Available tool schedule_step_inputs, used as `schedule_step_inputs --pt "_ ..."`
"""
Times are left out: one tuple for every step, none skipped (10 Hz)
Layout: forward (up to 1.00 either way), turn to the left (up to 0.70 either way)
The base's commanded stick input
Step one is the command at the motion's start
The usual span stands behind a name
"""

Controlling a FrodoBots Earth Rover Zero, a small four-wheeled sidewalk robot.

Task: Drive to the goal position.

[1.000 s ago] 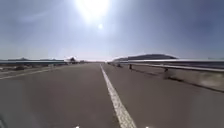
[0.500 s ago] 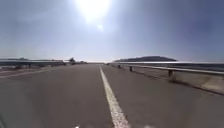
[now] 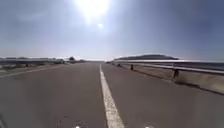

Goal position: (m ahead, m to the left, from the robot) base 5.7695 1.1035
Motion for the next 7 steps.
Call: schedule_step_inputs --pt "0.70 0.00" --pt "0.70 0.00" --pt "0.70 0.00" --pt "0.70 0.00" --pt "0.70 0.00" --pt "0.70 0.00" --pt "0.70 0.00"
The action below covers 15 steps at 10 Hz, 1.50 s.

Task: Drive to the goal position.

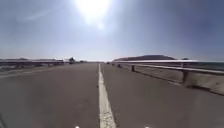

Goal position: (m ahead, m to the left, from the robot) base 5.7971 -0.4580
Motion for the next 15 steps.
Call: schedule_step_inputs --pt "0.70 0.09" --pt "0.70 0.21" --pt "0.70 0.32" --pt "0.70 0.35" --pt "0.70 0.13" --pt "0.70 0.00" --pt "0.70 0.00" --pt "0.70 0.00" --pt "0.70 0.00" --pt "0.70 0.00" --pt "0.70 0.00" --pt "0.70 0.00" --pt "0.70 0.00" --pt "0.70 0.00" --pt "0.70 0.00"
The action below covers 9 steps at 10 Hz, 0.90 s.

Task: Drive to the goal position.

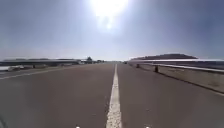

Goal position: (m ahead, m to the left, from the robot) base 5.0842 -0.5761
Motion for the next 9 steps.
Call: schedule_step_inputs --pt "0.70 0.00" --pt "0.70 0.00" --pt "0.70 0.00" --pt "0.70 0.00" --pt "0.70 0.00" --pt "0.70 0.00" --pt "0.70 0.00" --pt "0.70 0.00" --pt "0.70 0.00"
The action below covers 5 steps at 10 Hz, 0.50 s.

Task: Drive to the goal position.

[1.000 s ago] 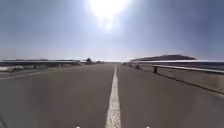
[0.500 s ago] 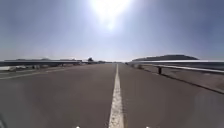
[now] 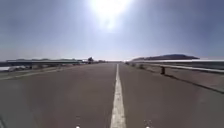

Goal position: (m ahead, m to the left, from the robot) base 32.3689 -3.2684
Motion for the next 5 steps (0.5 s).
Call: schedule_step_inputs --pt "0.70 0.00" --pt "0.70 0.00" --pt "0.70 0.00" --pt "0.70 0.00" --pt "0.70 0.00"
